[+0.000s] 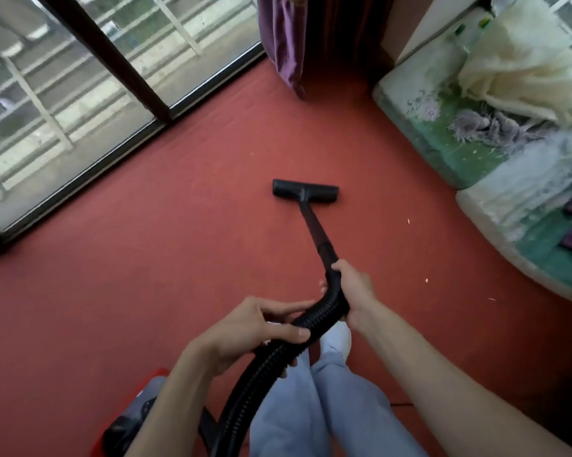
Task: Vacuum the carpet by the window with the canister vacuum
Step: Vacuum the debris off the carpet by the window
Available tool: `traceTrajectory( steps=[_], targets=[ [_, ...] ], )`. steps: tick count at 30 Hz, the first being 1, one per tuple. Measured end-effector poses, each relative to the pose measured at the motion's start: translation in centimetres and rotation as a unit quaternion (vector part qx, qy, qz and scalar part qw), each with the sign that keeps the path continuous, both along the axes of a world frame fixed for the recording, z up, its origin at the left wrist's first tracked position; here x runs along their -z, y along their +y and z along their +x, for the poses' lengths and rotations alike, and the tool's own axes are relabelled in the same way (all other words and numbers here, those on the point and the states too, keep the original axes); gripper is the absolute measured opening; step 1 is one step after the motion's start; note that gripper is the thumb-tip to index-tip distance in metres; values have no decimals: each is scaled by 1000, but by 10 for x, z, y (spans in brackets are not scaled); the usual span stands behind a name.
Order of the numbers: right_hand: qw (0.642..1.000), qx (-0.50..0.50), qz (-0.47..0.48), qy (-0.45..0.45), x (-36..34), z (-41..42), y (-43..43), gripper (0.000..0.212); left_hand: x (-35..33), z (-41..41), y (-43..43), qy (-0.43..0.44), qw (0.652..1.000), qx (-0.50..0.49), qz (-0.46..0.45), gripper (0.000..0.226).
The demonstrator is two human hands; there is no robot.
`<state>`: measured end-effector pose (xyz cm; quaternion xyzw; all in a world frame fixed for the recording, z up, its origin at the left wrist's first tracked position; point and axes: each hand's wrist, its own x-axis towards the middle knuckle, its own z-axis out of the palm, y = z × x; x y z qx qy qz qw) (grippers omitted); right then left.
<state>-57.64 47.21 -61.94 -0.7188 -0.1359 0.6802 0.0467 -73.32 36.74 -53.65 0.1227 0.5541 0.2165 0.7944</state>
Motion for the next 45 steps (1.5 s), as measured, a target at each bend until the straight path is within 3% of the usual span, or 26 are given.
traceTrajectory(
  steps=[3, 7, 10, 14, 18, 26, 31, 38, 45],
  targets=[
    [999, 21, -4, 48, 24, -18, 28, 14, 16, 6, 18, 85, 996, -33, 1, 45],
    [996, -31, -5, 85, 39, -40, 77, 18, 28, 27, 46, 159, 980, -118, 23, 46],
    [996, -53, 28, 73, 21, -48, 105, 14, 13, 42, 55, 189, 966, -160, 72, 48],
    [998, 0, 22, 64, -40, -27, 95, 18, -40, 55, 37, 238, 952, -127, 147, 56],
    [992, 83, -22, 87, -113, 15, 48, 21, -116, 66, -1, 227, 959, -62, 159, 57],
    [976, 188, 23, 104, -238, 11, -24, 12, -225, 48, -62, 222, 958, -47, 174, 53],
    [968, 235, 57, 63, -263, 16, -49, 18, -247, 35, -70, 195, 963, 15, 187, 52],
    [930, 348, 109, 52, -284, 39, -71, 38, -258, 31, -63, 140, 957, 102, 233, 51],
    [883, 452, 122, 29, -295, 82, -121, 24, -255, 54, -76, 73, 948, 194, 240, 53]
  ],
)
